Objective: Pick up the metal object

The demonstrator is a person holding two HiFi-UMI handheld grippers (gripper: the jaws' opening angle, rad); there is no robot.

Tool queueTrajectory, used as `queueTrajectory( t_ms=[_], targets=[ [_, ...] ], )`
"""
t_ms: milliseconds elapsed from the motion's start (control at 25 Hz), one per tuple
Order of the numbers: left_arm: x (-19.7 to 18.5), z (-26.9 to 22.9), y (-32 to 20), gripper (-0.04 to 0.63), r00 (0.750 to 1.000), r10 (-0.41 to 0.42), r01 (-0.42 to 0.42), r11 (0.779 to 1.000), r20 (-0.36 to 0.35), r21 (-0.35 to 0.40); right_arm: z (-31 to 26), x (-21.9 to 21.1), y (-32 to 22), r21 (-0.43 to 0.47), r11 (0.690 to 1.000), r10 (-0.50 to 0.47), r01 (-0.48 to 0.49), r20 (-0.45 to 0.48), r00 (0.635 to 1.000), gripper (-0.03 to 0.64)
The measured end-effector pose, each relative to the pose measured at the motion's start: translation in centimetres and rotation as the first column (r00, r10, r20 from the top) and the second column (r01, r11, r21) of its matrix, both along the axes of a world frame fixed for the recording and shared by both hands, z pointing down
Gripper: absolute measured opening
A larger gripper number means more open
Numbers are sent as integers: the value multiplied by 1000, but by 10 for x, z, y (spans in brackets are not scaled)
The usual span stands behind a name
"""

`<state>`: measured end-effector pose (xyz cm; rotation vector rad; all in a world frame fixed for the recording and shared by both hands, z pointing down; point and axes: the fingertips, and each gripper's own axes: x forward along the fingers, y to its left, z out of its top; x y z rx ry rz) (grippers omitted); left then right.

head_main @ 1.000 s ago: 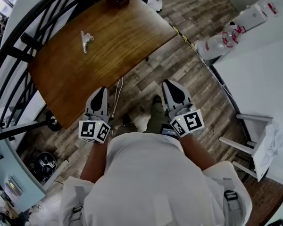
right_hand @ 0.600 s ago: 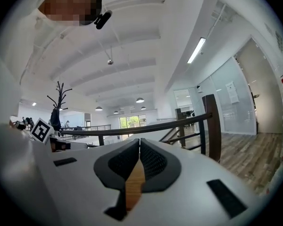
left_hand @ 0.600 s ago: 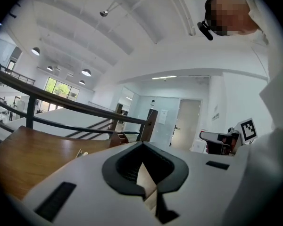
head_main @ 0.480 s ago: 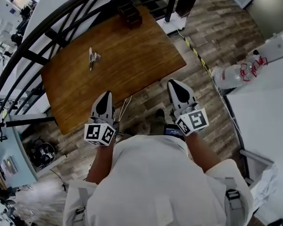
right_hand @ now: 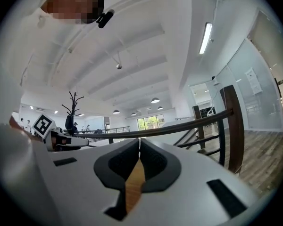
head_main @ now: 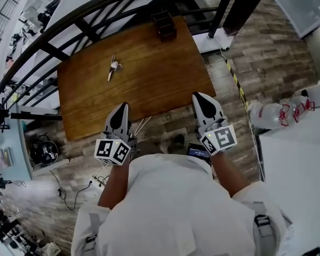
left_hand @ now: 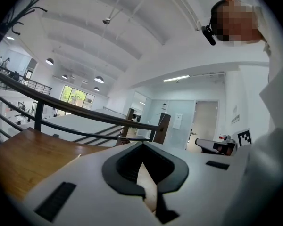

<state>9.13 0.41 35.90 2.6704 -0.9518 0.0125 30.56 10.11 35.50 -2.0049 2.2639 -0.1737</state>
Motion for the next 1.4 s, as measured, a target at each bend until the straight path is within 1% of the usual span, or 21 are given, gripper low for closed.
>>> queueTrajectory(
  t_ms=[160, 280, 400, 520, 600, 680, 760, 840, 920, 1040, 1160, 1200, 1240, 1320, 1400],
  targets=[
    [-1, 4, -21, 12, 999, -52, 51, 998, -17, -29, 13, 10, -21, -17, 1000, -20, 21, 27, 999, 25],
    [-2, 14, -44, 12, 995, -85, 81, 994, -59, -70, 24, 11, -42, -35, 998, -46, 47, 22, 999, 25],
    [-4, 34, -72, 13, 984, -119, 101, 985, -129, -139, 30, 7, -71, -56, 995, -77, 77, 0, 997, 25],
    [-4, 51, -98, 12, 970, -144, 102, 972, -195, -210, 31, 1, -96, -80, 991, -109, 107, -21, 994, 25],
    [-7, 57, -114, 12, 964, -153, 99, 966, -218, -239, 30, -7, -113, -91, 987, -139, 134, -56, 989, 25],
    [-12, 65, -134, 14, 958, -176, 113, 957, -225, -268, 32, -15, -136, -105, 982, -170, 160, -92, 981, 25],
    [-20, 77, -154, 14, 953, -226, 160, 941, -204, -298, 35, -21, -161, -116, 976, -196, 184, -107, 975, 25],
    [-28, 91, -172, 14, 945, -278, 212, 921, -171, -327, 38, -28, -186, -126, 971, -216, 203, -104, 971, 25],
    [-29, 101, -185, 14, 936, -304, 224, 904, -177, -365, 41, -35, -208, -134, 966, -233, 220, -91, 968, 25],
    [-24, 117, -195, 14, 919, -308, 177, 879, -245, -443, 45, -49, -234, -148, 958, -259, 244, -90, 962, 25],
    [-16, 145, -216, 18, 906, -275, 82, 859, -320, -505, 56, -63, -272, -158, 951, -279, 264, -77, 957, 25],
    [-14, 155, -226, 49, 900, -267, 52, 851, -345, -522, 60, -67, -285, -159, 949, -288, 274, -72, 955, 25],
    [-12, 164, -236, 102, 890, -270, 30, 840, -368, -542, 64, -71, -297, -163, 944, -300, 286, -70, 951, 25],
    [-14, 185, -250, 112, 862, -308, 13, 807, -403, -590, 76, -77, -314, -180, 932, -332, 315, -70, 941, 25],
    [-16, 205, -261, 112, 826, -366, 10, 769, -428, -639, 94, -77, -328, -206, 917, -359, 342, -54, 932, 25]
  ],
)
